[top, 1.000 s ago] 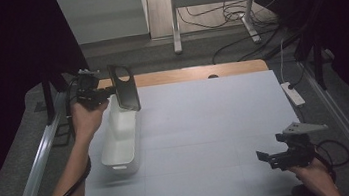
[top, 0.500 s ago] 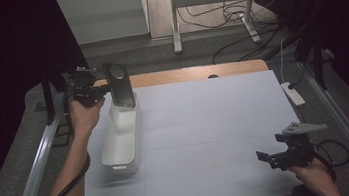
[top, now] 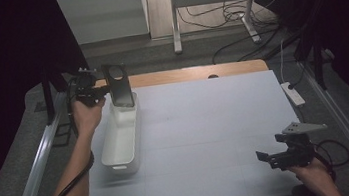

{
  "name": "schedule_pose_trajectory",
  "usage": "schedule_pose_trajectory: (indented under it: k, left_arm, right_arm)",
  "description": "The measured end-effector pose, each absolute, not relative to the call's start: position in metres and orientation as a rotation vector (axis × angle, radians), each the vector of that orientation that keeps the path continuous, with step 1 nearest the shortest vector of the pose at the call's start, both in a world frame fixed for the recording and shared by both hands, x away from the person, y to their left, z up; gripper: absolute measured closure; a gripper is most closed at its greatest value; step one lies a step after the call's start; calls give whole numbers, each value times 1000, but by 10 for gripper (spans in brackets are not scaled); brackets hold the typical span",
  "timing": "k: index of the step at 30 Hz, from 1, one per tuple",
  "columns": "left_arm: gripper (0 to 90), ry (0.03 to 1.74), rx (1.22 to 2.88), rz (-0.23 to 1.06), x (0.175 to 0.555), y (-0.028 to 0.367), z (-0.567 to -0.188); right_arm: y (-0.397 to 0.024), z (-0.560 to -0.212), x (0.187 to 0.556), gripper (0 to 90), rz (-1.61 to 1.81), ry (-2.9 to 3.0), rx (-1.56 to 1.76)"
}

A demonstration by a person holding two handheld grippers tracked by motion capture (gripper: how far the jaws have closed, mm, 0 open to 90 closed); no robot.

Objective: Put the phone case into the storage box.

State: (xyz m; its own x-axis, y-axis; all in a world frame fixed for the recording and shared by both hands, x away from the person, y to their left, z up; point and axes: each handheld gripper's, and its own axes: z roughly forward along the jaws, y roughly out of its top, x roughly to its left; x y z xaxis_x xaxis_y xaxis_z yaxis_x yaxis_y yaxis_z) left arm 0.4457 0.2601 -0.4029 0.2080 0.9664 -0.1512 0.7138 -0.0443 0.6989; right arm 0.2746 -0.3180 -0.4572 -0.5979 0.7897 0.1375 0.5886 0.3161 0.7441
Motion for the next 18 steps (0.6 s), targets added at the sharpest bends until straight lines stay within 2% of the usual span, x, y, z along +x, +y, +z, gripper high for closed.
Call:
schedule_pose_trajectory:
  k: [18]
  left_arm:
    - [890,1623,1796,490,457,253,-427]
  right_arm:
    - [-318,-458,275,9,1149,2342,1255]
